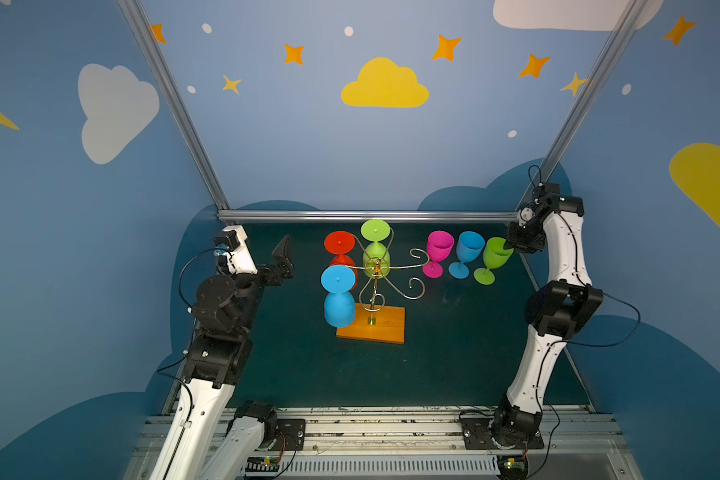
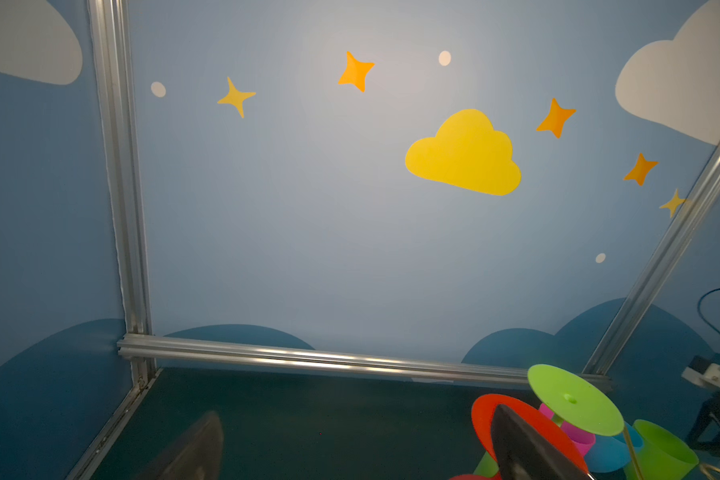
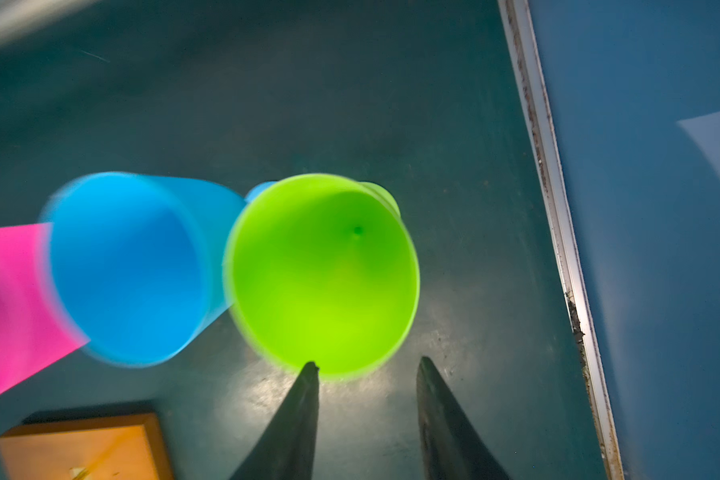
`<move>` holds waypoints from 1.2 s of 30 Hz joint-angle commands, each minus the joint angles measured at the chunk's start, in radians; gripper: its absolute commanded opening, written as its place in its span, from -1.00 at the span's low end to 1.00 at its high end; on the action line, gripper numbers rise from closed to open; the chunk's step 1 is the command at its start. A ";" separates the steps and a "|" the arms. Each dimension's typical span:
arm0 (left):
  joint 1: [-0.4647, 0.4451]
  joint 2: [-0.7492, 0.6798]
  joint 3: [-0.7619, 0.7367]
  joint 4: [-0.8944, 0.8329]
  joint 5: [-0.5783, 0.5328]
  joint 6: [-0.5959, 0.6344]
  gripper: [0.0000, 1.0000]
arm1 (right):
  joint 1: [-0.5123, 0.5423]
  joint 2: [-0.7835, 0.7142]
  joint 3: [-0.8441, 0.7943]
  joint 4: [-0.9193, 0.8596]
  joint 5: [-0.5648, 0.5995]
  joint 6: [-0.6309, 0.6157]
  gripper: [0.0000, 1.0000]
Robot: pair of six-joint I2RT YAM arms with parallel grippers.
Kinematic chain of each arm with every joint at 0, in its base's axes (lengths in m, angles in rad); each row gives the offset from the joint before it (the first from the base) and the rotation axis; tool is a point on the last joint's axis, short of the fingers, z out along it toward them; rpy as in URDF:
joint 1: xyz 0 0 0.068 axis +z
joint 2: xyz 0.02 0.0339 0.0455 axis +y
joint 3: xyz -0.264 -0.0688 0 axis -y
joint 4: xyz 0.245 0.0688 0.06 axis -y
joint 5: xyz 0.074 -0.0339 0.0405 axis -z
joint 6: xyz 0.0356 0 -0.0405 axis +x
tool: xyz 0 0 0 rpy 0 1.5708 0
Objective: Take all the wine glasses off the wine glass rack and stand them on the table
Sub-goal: 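Lower the green glass onto the table beside the cyan glass with the right gripper, then reach the left gripper to the cyan glass foot while the right withdraws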
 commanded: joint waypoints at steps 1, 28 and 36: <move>0.087 0.032 0.070 -0.149 0.162 -0.153 0.92 | -0.005 -0.154 -0.008 0.009 -0.072 0.043 -0.17; 0.252 0.034 0.002 -0.295 1.071 -0.519 0.26 | 0.097 -1.190 -1.276 0.923 -0.468 0.260 0.46; 0.170 0.014 -0.008 -0.333 1.014 -0.501 0.17 | 0.141 -1.191 -1.290 0.926 -0.467 0.260 0.46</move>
